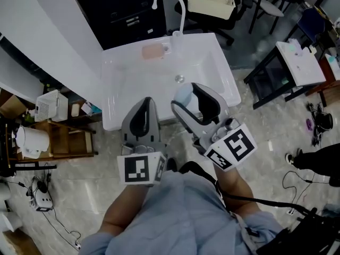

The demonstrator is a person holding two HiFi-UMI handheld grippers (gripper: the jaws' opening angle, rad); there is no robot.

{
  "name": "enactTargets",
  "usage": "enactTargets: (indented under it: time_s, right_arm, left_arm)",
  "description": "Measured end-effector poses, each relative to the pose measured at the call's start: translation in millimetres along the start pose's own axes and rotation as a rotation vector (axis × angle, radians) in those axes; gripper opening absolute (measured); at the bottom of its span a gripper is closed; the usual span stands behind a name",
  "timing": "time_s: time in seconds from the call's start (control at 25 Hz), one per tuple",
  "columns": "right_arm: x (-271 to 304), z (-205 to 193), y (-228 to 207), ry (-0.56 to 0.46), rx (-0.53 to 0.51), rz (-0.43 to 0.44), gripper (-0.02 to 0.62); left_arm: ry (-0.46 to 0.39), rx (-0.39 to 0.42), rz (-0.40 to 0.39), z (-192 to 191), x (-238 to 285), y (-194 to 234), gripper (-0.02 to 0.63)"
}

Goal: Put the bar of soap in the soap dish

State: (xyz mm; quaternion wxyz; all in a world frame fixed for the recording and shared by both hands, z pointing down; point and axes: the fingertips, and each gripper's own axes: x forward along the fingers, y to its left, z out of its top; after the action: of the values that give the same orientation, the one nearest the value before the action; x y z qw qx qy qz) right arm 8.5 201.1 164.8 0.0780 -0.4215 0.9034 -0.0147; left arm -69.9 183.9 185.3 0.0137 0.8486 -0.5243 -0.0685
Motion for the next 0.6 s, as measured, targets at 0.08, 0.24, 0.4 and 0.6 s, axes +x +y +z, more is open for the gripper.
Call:
enactTargets:
  time_s: [0.08,0.24,0.4,0.6]
  right_arm:
    - [6,0,-5,0.004,-0.002,-0.003,0.245]
    - [16,0,-22,0.005,0.002,-0.011,0.245]
    - [26,-4,-37,0.015,0.012,-0.002,0.245]
    - [47,-6,-62,0.013,0.034,0.017,0.245]
  left_arm:
    - [0.005,-0.001,-0.009,-2,7,2,0.006]
    - [0.018,-0.002,-0.014,-6,24,7,0.006]
    - [0.019,-0.010,0.009,-10,41,13,0.006]
    - [0.031,0.000,0.028,-13,73,22,0.006]
